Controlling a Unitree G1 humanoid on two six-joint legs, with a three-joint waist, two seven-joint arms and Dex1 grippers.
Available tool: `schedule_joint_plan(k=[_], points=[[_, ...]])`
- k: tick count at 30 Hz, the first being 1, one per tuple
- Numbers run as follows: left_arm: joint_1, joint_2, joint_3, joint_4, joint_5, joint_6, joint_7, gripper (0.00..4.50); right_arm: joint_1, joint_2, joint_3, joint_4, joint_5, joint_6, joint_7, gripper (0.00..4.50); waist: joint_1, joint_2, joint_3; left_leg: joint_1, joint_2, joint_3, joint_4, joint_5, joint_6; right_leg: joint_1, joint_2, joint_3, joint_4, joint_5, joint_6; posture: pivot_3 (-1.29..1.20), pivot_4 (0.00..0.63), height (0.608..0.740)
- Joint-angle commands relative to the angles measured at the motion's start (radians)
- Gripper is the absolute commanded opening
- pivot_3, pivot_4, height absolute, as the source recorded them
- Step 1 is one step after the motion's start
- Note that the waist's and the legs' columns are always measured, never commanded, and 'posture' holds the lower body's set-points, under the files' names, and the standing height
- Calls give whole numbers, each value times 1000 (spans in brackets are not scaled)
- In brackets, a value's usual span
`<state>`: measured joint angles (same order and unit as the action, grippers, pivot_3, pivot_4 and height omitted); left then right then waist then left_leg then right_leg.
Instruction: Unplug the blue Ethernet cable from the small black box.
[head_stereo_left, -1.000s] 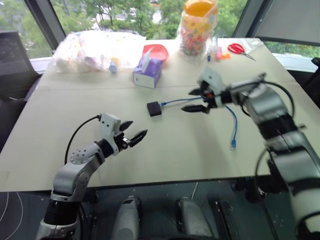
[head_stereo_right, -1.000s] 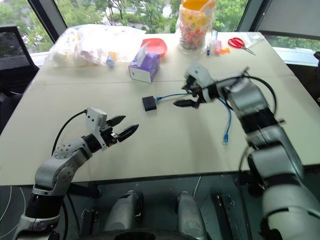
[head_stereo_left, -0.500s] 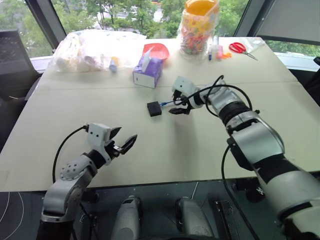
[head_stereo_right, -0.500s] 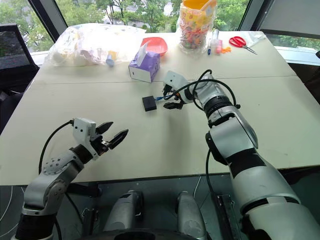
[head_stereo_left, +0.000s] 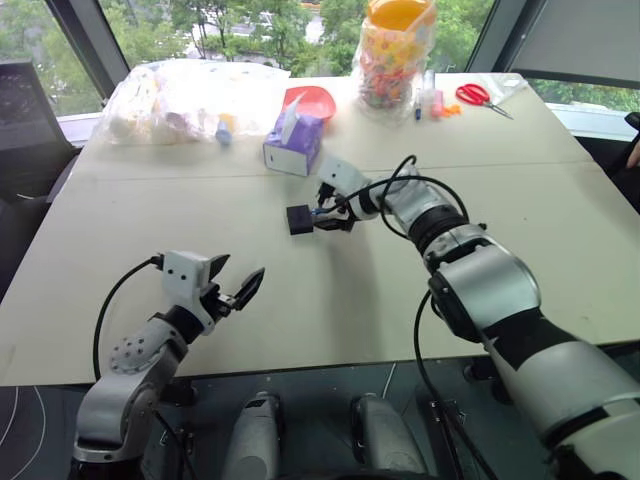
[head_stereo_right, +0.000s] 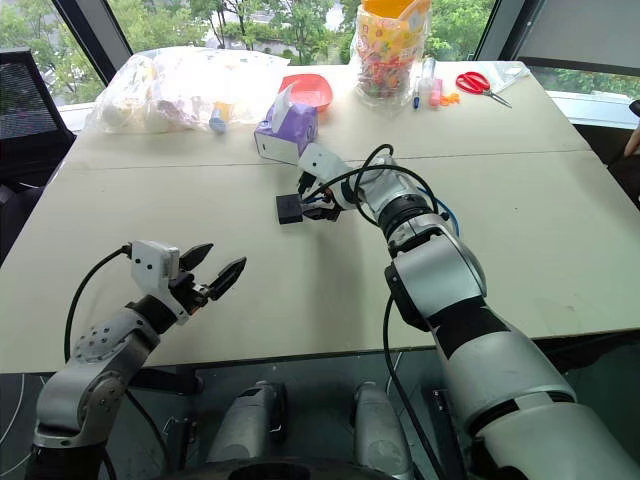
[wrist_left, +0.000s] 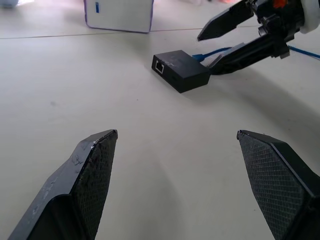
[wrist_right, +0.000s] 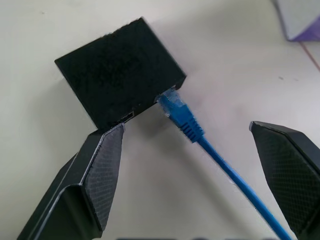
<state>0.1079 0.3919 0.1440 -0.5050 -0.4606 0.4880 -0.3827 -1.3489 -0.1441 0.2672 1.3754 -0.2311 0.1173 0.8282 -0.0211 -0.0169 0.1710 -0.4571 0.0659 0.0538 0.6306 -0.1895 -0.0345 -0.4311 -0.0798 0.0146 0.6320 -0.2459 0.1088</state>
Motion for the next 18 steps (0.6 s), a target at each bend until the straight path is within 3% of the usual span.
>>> schedule_joint_plan(k=[1, 6, 10, 15, 18], points=[[13, 13, 39, -70, -8, -1, 10, 3977, -21, 17, -27, -1, -11, 24, 1, 4154, 0, 0, 0, 0, 0, 0, 0, 0, 0, 0, 0, 0, 0, 0, 0, 0, 150, 735], [49, 25, 65, -113, -19, 20, 19, 3977, -15, 45, -58, -2, -4, 44, 37, 4154, -1, 0, 0, 0, 0, 0, 0, 0, 0, 0, 0, 0, 0, -1, -1, 0, 150, 735], [47, 25, 64, -124, -19, 32, 28, 4045, -5, 64, -80, -5, -5, 50, 39, 2817, -4, 0, 0, 1, 0, 0, 0, 0, 0, 0, 0, 0, 0, -1, -1, 0, 150, 735], [36, 22, 62, -127, -21, 42, 35, 4045, 4, 69, -91, -6, -9, 59, 58, 156, -2, 0, 0, 1, 0, 0, 0, 0, 0, 0, 0, 0, 0, -1, -1, 0, 150, 735], [27, 25, 59, -121, -20, 47, 31, 4045, 7, 64, -93, -7, -12, 63, 74, 71, -1, 0, 0, 0, 0, 0, 0, 0, 0, 0, 0, 0, 0, -1, -2, 0, 150, 735]])
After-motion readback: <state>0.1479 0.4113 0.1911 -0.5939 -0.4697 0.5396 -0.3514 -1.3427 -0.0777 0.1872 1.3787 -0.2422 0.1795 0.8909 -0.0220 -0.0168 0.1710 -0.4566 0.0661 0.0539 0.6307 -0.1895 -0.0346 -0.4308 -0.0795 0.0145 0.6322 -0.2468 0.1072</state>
